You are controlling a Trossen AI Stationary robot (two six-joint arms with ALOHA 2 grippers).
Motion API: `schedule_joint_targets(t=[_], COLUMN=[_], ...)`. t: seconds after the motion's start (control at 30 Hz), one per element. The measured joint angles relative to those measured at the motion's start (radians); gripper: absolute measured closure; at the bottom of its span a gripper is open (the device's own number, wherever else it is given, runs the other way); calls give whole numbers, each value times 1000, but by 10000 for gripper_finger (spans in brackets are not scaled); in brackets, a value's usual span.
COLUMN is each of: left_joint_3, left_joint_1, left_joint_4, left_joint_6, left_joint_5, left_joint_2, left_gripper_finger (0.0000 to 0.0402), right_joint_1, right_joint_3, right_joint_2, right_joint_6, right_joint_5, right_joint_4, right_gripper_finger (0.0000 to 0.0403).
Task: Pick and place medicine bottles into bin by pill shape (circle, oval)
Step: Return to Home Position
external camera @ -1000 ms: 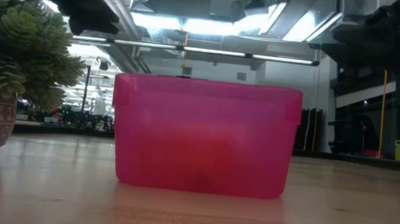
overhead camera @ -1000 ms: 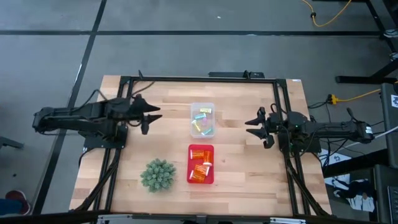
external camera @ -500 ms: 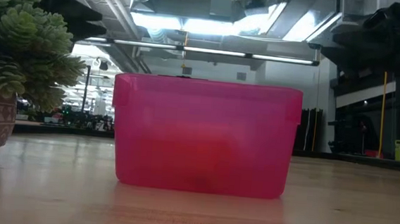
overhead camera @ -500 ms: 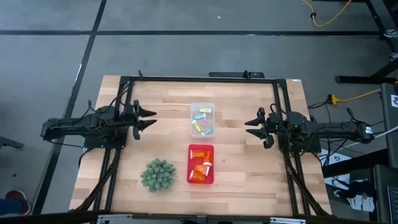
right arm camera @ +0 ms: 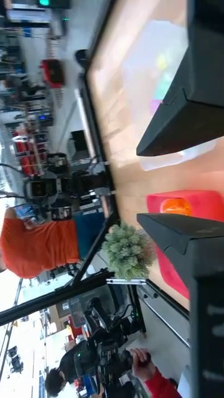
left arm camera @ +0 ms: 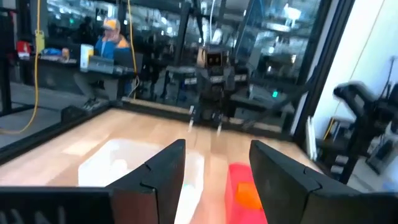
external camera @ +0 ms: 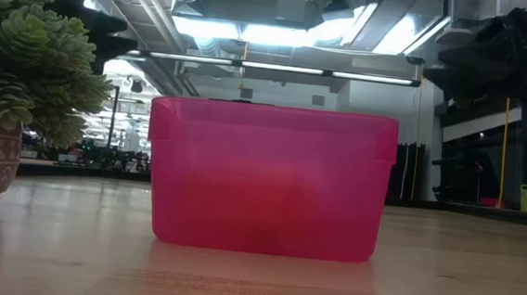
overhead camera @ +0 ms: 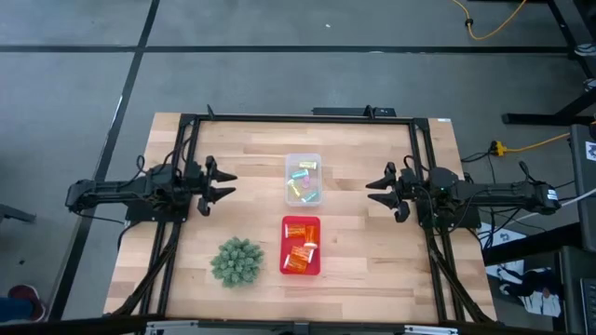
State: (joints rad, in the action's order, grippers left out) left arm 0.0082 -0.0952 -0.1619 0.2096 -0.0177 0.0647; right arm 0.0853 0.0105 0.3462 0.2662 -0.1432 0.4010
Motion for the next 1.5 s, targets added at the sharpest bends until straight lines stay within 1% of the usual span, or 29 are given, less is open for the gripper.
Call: schedule_joint_targets(t=[0.23,0.3,0.43,0.53,0.63,0.8,1.0,1.2,1.5], left_joint_3=[0,0,0,0,0,0,0,0,0], left_joint_1=[0,0,0,0,0,0,0,0,0], left_joint_4=[72,71,71,71,71,71,71,72,72], left_joint_6=[-6,-6,-5,-4,-4,-4,-4,-3,-3], left_joint_5=[4,4,5,6,6,6,6,6,6], left_joint_2=[0,0,0,0,0,0,0,0,0], left_gripper_finger=[228,228,228,228,228,228,228,228,228], right_joint_1=[0,0,0,0,0,0,0,0,0], right_joint_3=[0,0,0,0,0,1,1,8,8], right_joint_2=[0,0,-8,-25,-52,-126,-235,-304,-310], right_joint_6=[70,62,-5,-10,-10,17,-4,-36,-41], right_joint_5=[1,1,2,3,3,18,19,18,19], right_joint_4=[-74,-73,-71,-80,-109,-241,-371,-387,-389], right_gripper_finger=[241,241,241,241,241,241,241,241,241])
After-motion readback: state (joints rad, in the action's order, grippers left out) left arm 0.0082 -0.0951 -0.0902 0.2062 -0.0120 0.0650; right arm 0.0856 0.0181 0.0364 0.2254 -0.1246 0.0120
